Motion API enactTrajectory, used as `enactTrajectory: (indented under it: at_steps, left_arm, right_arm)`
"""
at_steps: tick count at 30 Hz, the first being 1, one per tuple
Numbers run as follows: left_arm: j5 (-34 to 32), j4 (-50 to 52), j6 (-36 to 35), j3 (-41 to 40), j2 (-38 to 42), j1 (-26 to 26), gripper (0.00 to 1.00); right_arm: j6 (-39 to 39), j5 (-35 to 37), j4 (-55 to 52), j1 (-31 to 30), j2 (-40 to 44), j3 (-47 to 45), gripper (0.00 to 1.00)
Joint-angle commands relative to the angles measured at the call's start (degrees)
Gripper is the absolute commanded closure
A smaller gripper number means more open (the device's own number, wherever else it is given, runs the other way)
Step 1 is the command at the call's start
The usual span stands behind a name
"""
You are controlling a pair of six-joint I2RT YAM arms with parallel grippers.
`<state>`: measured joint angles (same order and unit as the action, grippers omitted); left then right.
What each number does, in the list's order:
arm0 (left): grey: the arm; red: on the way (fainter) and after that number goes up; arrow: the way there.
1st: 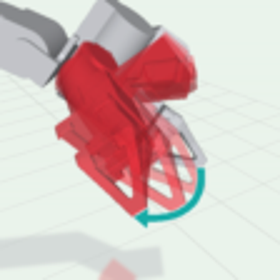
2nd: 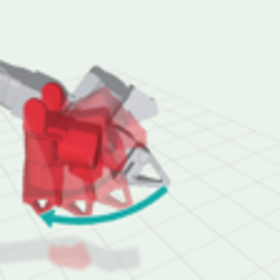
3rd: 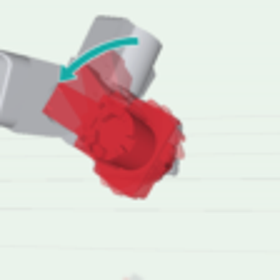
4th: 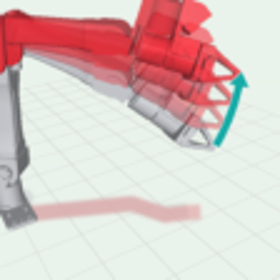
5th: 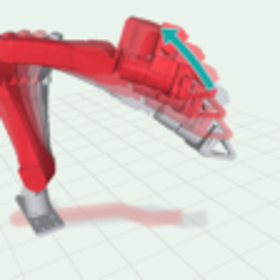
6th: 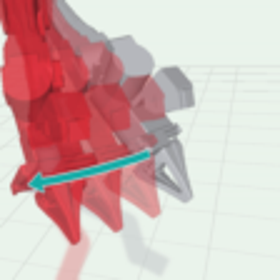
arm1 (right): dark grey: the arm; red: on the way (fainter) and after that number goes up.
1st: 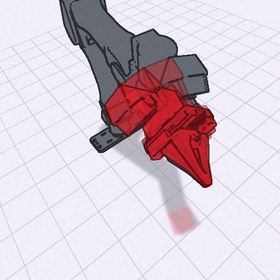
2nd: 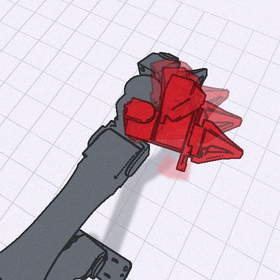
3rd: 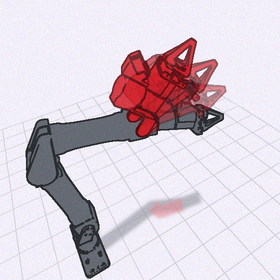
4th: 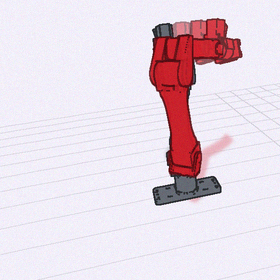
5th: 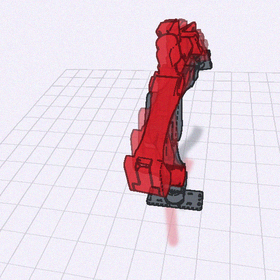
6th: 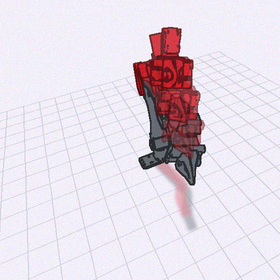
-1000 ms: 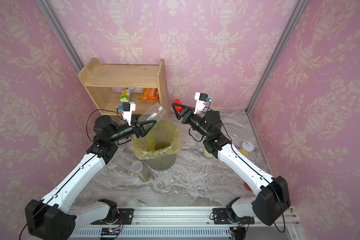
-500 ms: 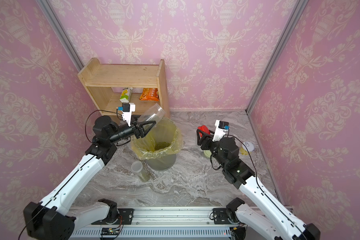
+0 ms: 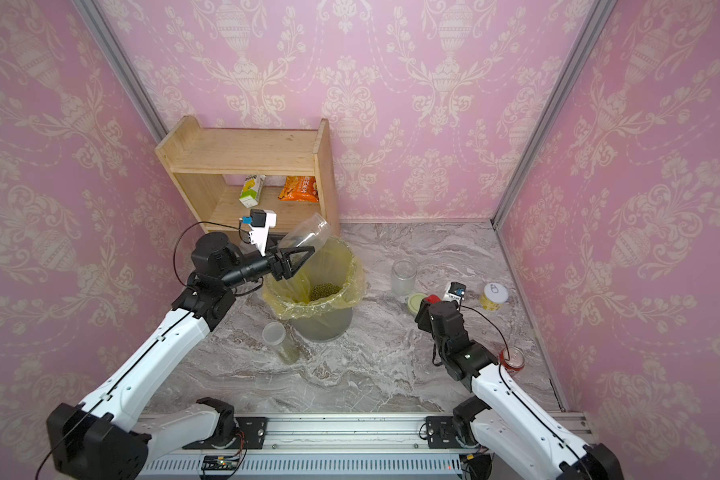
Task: Empty moldy mung beans from jars
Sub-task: Place the lid at the center of the board.
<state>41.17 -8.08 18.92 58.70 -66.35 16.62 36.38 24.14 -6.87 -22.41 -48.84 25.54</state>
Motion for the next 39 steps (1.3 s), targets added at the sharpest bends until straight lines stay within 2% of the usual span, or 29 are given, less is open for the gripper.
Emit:
enactTrajectory:
  at_steps: [1, 7, 12, 14, 22, 24, 29, 39]
  left_arm:
    - [-0.65, 0.17, -1.07, 1.73, 1.31, 0.43, 0.6]
    - [-0.77, -0.04, -0.85, 1.57, 0.86, 0.86, 0.59]
    - [-0.86, 0.12, -0.92, 1.68, 1.38, 0.89, 0.59]
    - [-1.0, 0.46, -1.12, 1.72, 1.52, 0.96, 0.59]
    - [-1.26, 1.53, -1.65, 1.68, 2.09, 1.13, 0.59]
    - [-1.35, 2.03, -1.76, 1.67, 2.18, 1.11, 0.59]
    - [-1.28, 2.41, -1.86, 1.73, 2.23, 1.05, 0.59]
    - [-1.61, 4.88, -2.03, 2.42, 2.24, 1.12, 0.59]
  right_arm:
    - [3.61, 1.09, -0.16, 3.56, -3.95, 0.82, 0.3]
    - [5.05, -6.17, 3.84, 11.02, -15.79, 4.4, 0.3]
    - [4.45, -7.05, 5.95, 12.48, -24.47, 8.78, 0.27]
    - [4.15, -6.67, 6.19, 12.48, -26.88, 10.09, 0.23]
    - [3.96, -3.64, 2.64, 12.82, -36.04, 15.53, 0.19]
    - [3.96, -2.87, 1.92, 12.83, -37.42, 16.3, 0.17]
    - [3.97, 1.08, 0.26, 12.83, -38.27, 17.26, 0.06]
    - [2.75, -0.86, 2.17, 12.33, -31.39, 14.53, 0.01]
